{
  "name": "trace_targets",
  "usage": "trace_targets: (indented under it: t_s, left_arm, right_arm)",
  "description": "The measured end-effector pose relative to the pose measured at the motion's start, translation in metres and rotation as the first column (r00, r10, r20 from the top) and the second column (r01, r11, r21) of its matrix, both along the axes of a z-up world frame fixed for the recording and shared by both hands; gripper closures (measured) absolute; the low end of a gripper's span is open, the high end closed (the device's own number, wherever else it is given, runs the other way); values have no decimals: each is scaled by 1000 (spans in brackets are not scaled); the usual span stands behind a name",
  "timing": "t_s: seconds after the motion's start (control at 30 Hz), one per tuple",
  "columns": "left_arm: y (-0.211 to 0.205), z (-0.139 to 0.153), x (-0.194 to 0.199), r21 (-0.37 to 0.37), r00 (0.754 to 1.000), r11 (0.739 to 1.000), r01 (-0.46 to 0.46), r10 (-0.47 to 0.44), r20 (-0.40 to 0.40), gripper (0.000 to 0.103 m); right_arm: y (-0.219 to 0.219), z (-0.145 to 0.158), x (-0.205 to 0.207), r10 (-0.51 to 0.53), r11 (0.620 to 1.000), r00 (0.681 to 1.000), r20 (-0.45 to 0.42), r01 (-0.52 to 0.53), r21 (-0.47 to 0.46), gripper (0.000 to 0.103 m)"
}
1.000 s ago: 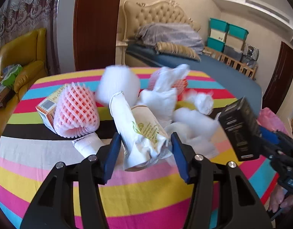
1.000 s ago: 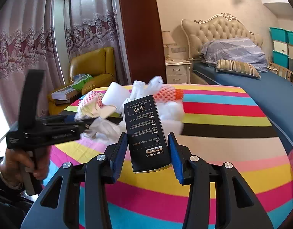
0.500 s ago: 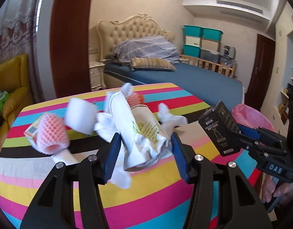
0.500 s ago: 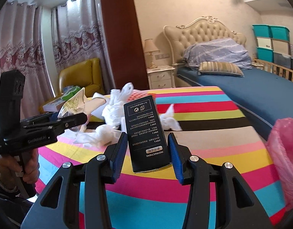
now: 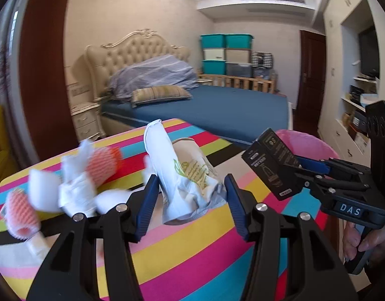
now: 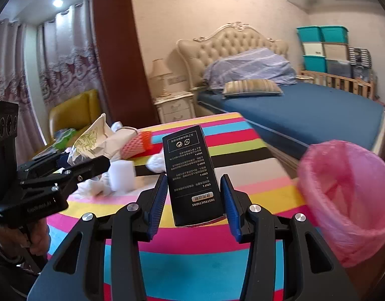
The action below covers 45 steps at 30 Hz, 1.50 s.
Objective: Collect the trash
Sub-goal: 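Carry the black box and paper roll to the wastebasket and release both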
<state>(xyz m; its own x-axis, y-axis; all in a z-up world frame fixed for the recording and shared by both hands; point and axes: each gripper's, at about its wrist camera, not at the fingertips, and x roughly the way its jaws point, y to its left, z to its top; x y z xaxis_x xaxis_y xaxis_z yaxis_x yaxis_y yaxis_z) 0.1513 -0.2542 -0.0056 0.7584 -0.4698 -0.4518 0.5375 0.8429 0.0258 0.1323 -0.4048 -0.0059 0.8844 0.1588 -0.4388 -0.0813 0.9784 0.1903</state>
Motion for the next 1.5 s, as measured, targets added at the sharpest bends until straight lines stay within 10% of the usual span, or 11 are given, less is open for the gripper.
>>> trace_targets:
  t_s: [0.63, 1.23, 1.5]
  left_arm:
    - [-182, -6, 23, -38, 946, 949, 313, -315, -79, 51]
    - [-303, -25, 55, -93, 877, 890, 445, -455, -155, 48]
    - [-272, -33, 68, -62, 929, 939, 339, -344, -138, 20]
  right_arm:
    - [-144, -2, -21, -332, 943, 943, -39, 331, -28, 61]
    - [-227, -27, -14, -419, 907, 903, -96, 422, 13, 59]
    - [-232, -23, -23, -465, 882, 882, -81, 469, 43, 43]
